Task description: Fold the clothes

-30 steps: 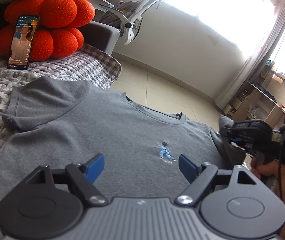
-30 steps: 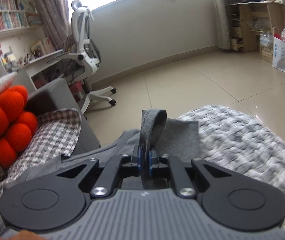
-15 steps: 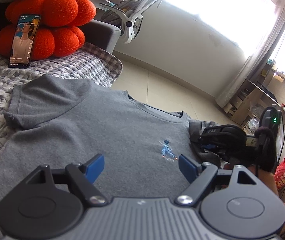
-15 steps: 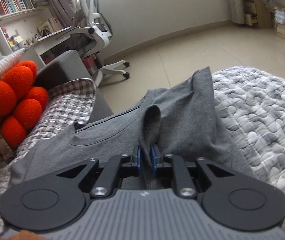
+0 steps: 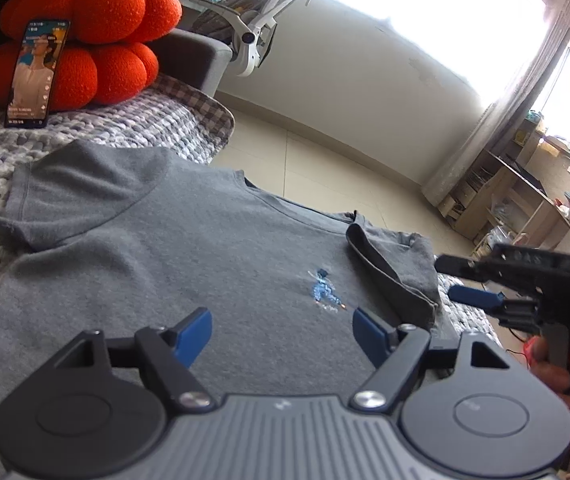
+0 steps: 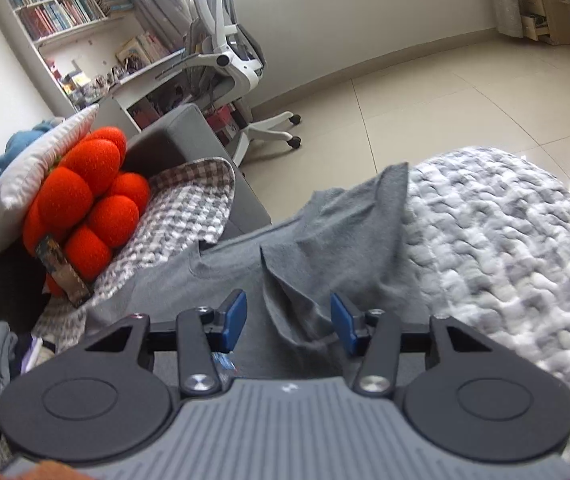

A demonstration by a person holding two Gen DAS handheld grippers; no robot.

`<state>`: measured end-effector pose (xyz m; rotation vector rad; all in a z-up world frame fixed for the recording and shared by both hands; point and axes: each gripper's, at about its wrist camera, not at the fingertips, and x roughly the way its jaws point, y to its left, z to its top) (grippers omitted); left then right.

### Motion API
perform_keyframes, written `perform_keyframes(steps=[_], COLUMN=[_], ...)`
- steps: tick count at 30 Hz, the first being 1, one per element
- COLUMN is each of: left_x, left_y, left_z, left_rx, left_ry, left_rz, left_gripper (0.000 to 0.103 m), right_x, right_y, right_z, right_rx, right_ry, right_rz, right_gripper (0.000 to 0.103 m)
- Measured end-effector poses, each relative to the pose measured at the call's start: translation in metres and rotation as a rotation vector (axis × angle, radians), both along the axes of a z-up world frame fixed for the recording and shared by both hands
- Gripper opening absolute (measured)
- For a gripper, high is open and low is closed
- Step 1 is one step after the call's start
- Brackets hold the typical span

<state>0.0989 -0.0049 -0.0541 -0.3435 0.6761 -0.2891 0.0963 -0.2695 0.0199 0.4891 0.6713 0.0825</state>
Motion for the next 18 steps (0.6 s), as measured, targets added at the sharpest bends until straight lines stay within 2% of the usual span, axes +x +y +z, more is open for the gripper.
perform_keyframes(steps=[3, 8, 12, 14, 18], left_x=[0.0, -0.002, 0.002, 0.009, 0.027], left_y=[-0.002, -0.008, -0.007, -0.009, -0.027], left_z=[-0.001, -0.002, -0.002, 0.0, 0.012], left_rx=[0.006, 0.006, -0.08, -0.114, -0.078], left_ry=[0.002, 0.011, 0.06, 0.086, 0.087], left_rz=[-0.008, -0.048, -0.117, -0.147, -0.188], left_gripper=[0.075, 0.067, 0.052, 0.049, 0.048], right_x=[-0.013, -0.034, -0.059, -0.072, -0.097], right_y=[-0.007, -0.014, -0.014, -0.015, -0.011], right_z=[-0.005, -0.013, -0.01, -0.007, -0.002], right_rx=[0.004, -0.079, -0.118, -0.128, -0.192], right_ry=[0.029, 0.139, 0.183, 0.204, 0.205], right_rz=[0.019, 0.059, 0.107, 0.125, 0.173], right_gripper=[0.045, 0.043, 0.037, 0.035, 0.034])
